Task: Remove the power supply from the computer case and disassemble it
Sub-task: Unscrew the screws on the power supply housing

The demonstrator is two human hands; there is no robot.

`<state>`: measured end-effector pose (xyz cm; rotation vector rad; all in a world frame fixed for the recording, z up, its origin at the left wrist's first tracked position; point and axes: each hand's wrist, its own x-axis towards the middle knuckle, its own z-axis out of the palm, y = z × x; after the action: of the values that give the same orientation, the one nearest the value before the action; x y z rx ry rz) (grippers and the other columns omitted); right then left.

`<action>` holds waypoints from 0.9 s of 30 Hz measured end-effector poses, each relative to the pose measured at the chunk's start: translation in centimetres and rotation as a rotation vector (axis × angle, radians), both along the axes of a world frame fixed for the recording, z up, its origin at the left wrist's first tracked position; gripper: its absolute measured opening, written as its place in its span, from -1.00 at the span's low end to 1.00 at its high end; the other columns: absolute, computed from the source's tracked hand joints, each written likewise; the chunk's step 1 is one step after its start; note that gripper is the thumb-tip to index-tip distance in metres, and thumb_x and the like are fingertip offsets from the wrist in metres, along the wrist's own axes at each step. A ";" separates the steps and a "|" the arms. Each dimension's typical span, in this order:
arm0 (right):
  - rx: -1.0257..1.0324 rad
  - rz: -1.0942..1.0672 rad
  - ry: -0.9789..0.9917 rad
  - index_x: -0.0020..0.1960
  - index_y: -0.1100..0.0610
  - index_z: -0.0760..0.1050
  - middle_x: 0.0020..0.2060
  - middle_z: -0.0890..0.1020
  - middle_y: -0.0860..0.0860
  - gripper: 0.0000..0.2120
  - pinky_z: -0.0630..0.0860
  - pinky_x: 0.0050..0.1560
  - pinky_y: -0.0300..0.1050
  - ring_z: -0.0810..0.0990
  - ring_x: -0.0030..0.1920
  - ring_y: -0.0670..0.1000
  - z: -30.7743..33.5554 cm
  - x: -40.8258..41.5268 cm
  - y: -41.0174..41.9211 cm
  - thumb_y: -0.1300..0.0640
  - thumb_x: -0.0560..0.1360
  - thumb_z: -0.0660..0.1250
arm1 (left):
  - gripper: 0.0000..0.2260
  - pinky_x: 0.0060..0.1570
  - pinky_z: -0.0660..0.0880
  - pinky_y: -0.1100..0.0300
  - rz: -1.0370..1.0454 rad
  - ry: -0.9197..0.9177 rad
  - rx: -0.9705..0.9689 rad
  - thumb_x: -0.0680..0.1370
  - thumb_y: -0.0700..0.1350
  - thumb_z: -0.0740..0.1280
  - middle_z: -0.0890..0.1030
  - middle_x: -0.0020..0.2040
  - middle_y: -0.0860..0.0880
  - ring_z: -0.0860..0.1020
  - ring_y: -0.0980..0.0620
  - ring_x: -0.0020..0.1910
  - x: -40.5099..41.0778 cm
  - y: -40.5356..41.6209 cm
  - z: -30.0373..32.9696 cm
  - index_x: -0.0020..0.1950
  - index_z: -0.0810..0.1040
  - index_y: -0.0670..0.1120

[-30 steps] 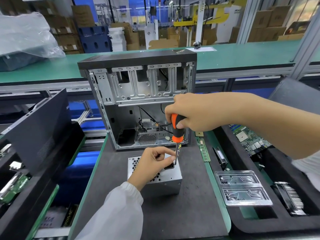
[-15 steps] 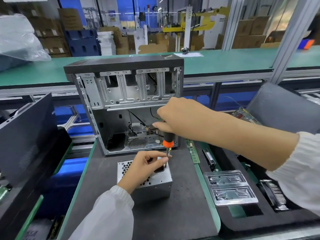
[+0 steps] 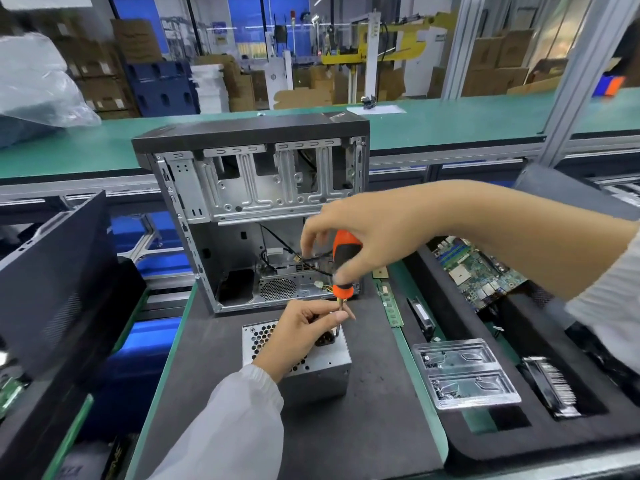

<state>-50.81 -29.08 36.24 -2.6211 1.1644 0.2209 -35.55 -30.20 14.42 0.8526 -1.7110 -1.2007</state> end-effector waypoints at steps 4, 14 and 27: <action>-0.175 -0.236 0.215 -0.12 0.18 0.42 -0.57 0.58 0.02 -0.32 0.48 -0.43 -0.19 0.60 -0.53 -0.04 -0.2 1.0 -0.2 -0.47 0.40 0.06 | -0.72 -0.17 0.29 0.12 0.000 0.001 0.013 0.45 0.24 0.41 0.48 -0.27 -0.30 0.29 -0.07 -0.29 0.1 -0.1 -0.3 -0.09 0.72 0.05; 0.153 -0.006 0.224 0.06 -0.07 0.51 -0.02 0.48 -0.06 -0.63 0.60 -0.06 0.08 0.64 -0.14 0.04 1.0 2.4 0.3 0.35 0.44 0.22 | -0.88 -0.33 0.26 0.33 -0.053 -0.020 0.071 0.56 -0.08 0.40 0.28 -0.44 0.00 0.23 0.06 -0.41 0.4 0.0 0.0 -0.15 0.71 0.01; -0.101 -0.067 0.372 0.10 0.01 0.44 -0.09 0.33 -0.05 -0.84 0.43 -0.15 -0.09 0.41 -0.18 -0.01 0.6 3.2 1.5 0.20 0.57 0.19 | -0.86 -0.32 0.28 0.37 -0.076 0.017 0.087 0.58 -0.13 0.37 0.32 -0.41 -0.20 0.29 0.03 -0.37 0.4 0.2 0.4 -0.13 0.71 -0.05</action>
<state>-47.66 -27.60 36.81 -2.6964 1.4086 0.6760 -35.17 -29.96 14.84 0.8329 -1.7008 -1.3381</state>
